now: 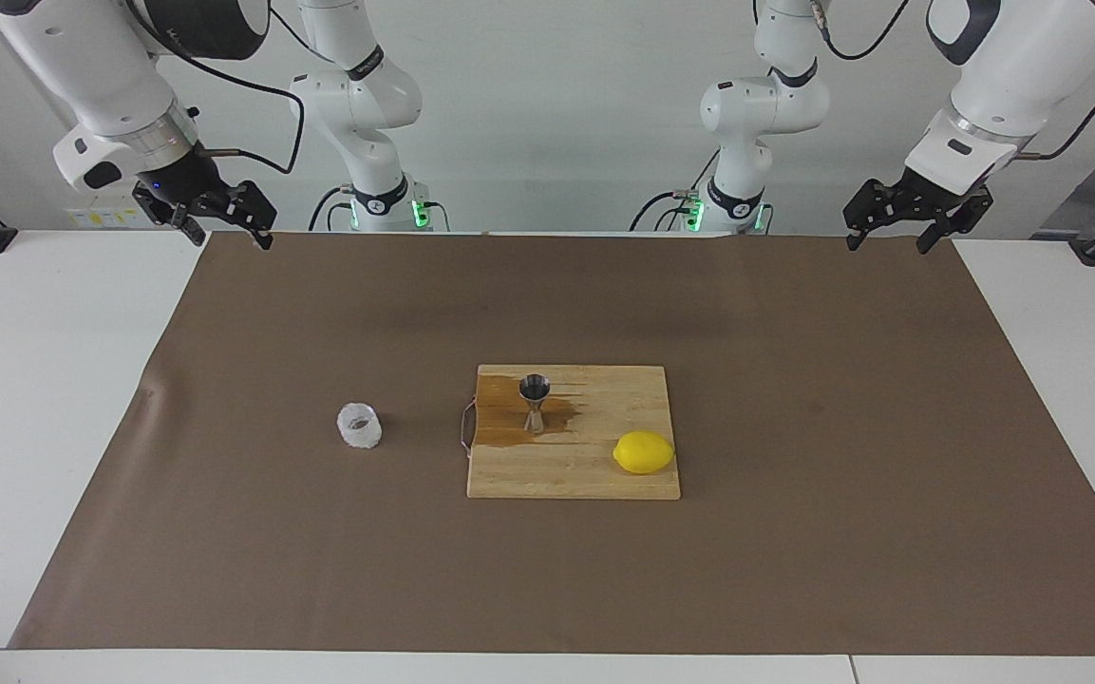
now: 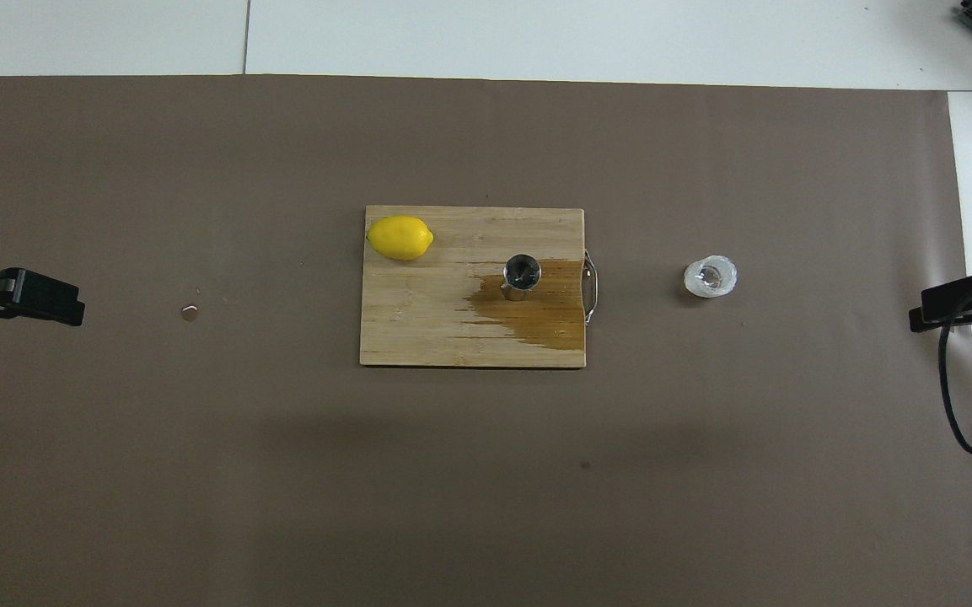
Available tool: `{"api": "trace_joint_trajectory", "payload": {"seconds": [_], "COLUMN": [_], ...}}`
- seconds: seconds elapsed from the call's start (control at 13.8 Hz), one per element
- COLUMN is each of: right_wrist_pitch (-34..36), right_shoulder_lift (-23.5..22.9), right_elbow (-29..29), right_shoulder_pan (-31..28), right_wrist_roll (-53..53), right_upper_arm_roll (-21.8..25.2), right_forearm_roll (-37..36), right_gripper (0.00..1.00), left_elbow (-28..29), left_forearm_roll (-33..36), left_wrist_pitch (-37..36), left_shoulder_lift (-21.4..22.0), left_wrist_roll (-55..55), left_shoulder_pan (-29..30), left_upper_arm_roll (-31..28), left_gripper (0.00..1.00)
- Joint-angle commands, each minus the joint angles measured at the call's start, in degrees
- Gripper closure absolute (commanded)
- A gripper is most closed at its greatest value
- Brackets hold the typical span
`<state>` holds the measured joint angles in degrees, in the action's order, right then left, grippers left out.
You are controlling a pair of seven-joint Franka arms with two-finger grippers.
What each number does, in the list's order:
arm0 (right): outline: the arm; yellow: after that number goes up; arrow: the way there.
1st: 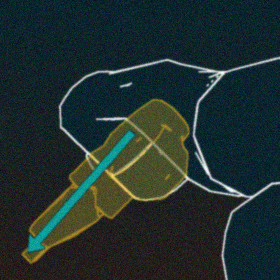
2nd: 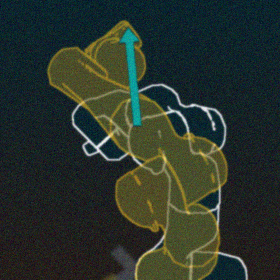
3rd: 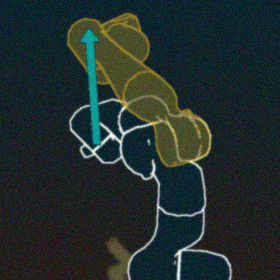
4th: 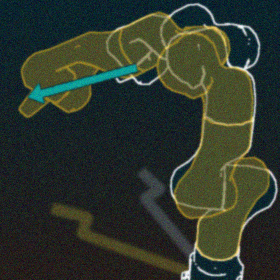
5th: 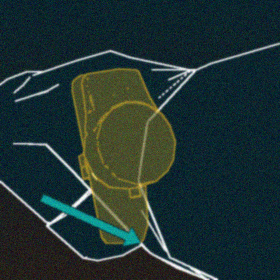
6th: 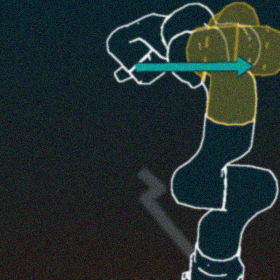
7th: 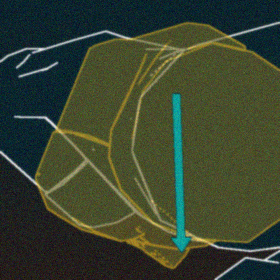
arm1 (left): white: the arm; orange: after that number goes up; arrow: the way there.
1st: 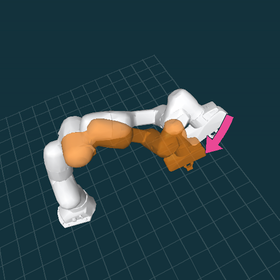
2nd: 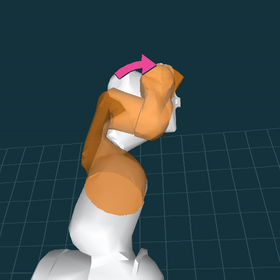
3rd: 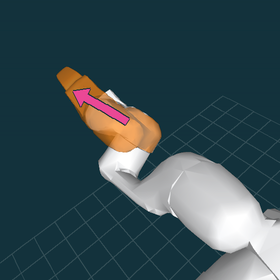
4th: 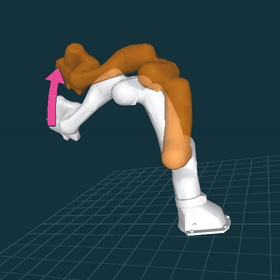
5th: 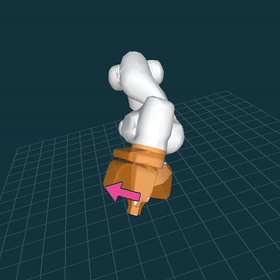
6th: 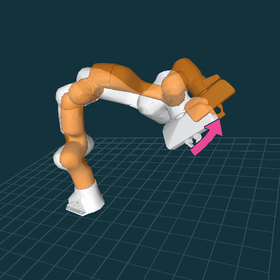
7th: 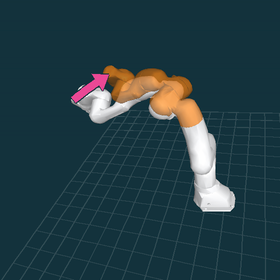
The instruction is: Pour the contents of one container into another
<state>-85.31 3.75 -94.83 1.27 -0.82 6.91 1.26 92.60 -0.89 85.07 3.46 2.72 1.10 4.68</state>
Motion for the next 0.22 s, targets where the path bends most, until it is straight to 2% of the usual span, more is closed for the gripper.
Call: {"api": "trace_joint_trajectory", "payload": {"seconds": [0.0, 0.15], "right_wrist_pitch": [0.67, 0.58], "right_shoulder_lift": [-1.55, -1.55], "right_elbow": [2.11, 2.02], "right_shoulder_pan": [-2.93, -2.50], "right_wrist_roll": [-0.76, -1.02], "right_upper_arm_roll": [-3.65, -3.92], "right_forearm_roll": [-1.08, -1.17], "right_gripper": [0.00, 0.00], "left_elbow": [1.53, 1.53], "left_forearm_roll": [0.80, 0.80], "left_wrist_pitch": [-0.26, -0.26], "left_shoulder_lift": [1.47, 1.47], "left_wrist_roll": [0.18, 0.18], "left_shoulder_pan": [0.13, 0.22], "left_upper_arm_roll": [-0.02, -0.02], "left_gripper": [0.00, 0.00]}}
